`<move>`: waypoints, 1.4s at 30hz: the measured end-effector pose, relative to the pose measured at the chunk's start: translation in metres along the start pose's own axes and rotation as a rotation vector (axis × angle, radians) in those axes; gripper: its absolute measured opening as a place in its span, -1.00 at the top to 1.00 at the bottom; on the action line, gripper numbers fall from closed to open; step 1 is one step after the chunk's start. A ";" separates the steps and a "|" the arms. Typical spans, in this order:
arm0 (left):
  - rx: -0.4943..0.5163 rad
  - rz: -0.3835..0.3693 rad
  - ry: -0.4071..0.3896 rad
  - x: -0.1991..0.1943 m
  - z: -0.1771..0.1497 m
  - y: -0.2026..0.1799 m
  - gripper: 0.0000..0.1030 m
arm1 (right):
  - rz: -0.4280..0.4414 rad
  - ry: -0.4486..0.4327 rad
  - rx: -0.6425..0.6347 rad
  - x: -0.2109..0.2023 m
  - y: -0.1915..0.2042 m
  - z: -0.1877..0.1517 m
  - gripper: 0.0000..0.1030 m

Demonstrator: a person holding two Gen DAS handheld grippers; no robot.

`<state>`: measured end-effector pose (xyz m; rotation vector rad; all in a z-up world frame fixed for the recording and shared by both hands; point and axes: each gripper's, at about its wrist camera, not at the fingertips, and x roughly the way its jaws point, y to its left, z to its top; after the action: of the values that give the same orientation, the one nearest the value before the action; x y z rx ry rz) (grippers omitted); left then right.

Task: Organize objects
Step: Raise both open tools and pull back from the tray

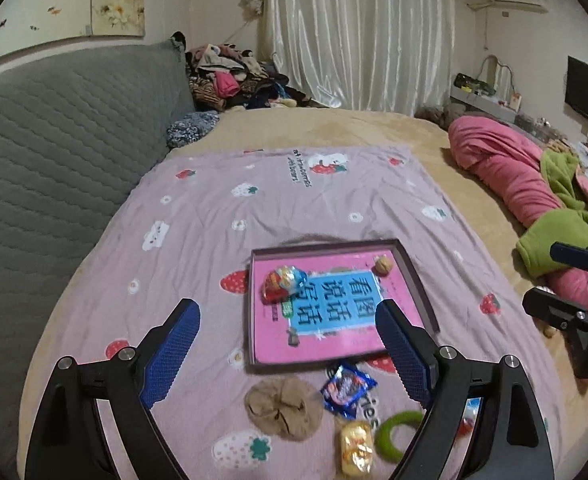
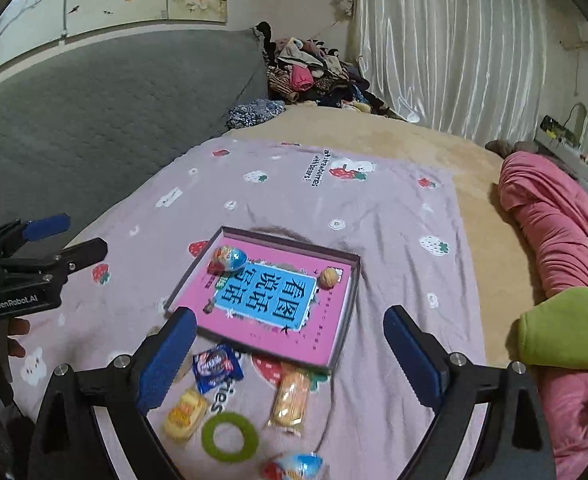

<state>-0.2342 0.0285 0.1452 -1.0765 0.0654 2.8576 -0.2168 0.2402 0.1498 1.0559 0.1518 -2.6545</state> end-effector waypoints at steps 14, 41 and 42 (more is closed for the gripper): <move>0.049 0.003 0.047 -0.027 -0.071 -0.036 -0.75 | -0.003 0.067 0.003 -0.033 0.012 -0.078 -0.89; 0.006 -0.013 0.108 -0.043 -0.164 -0.048 -0.75 | -0.011 0.084 0.091 -0.051 0.033 -0.159 -0.89; 0.006 -0.016 0.110 -0.043 -0.166 -0.048 -0.75 | -0.008 0.083 0.106 -0.052 0.032 -0.162 -0.89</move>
<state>-0.0881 0.0617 0.0480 -1.2261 0.0719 2.7807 -0.0648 0.2536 0.0677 1.2013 0.0319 -2.6533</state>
